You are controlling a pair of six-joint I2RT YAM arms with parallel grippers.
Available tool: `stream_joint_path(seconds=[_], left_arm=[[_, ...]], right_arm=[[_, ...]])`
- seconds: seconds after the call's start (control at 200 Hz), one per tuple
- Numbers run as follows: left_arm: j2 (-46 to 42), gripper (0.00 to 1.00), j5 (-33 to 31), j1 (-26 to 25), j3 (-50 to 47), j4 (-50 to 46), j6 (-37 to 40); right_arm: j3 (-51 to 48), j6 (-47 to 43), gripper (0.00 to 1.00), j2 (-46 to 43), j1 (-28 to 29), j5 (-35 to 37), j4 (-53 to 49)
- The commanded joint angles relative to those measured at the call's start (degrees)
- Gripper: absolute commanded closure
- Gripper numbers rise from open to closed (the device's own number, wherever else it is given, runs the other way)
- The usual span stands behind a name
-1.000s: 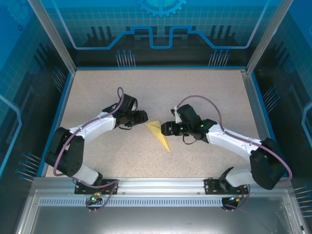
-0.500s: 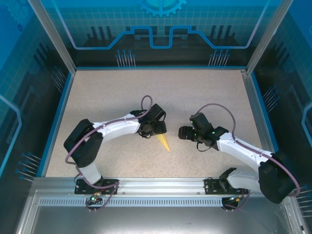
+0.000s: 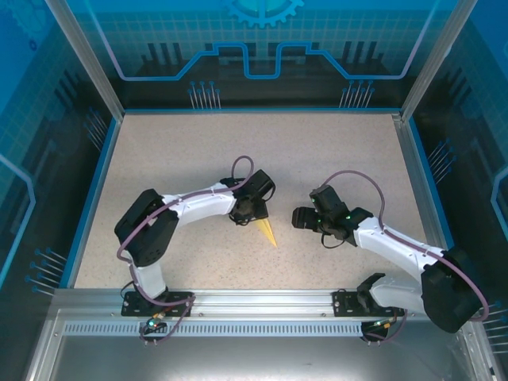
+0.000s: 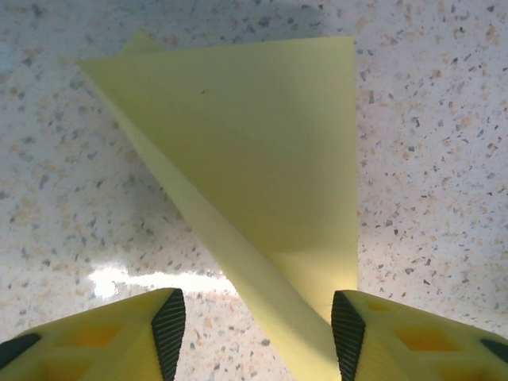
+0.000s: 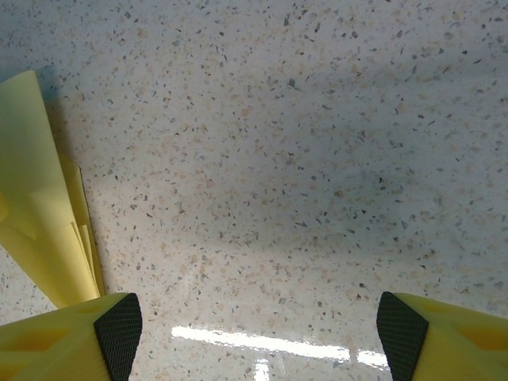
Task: Fold a paper plane with a square sheet of paper (pick it up from the middle)
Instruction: Turn over a paper plane at the center of the table.
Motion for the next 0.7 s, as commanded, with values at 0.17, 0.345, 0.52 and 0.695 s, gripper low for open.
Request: stream_joint_path(seconds=[0.17, 0.345, 0.52, 0.695], left_arm=[[-3.1, 0.68, 0.4, -0.6, -4.8, 2.5, -4.5], [-3.2, 0.77, -0.3, -0.7, -5.6, 3.5, -4.7], [-4.1, 0.99, -0.8, -0.5, -4.9, 4.2, -1.8], [-9.3, 1.00, -1.0, -0.5, -5.2, 5.7, 3.2]], right_arm=[[0.5, 1.0, 0.19, 1.9, -0.9, -0.5, -0.3], [0.8, 1.1, 0.19, 2.0, -0.9, -1.1, -0.3], [0.9, 1.2, 0.19, 0.9, -0.9, -1.2, -0.9], [0.9, 1.1, 0.19, -1.5, -1.0, -0.4, -2.2]])
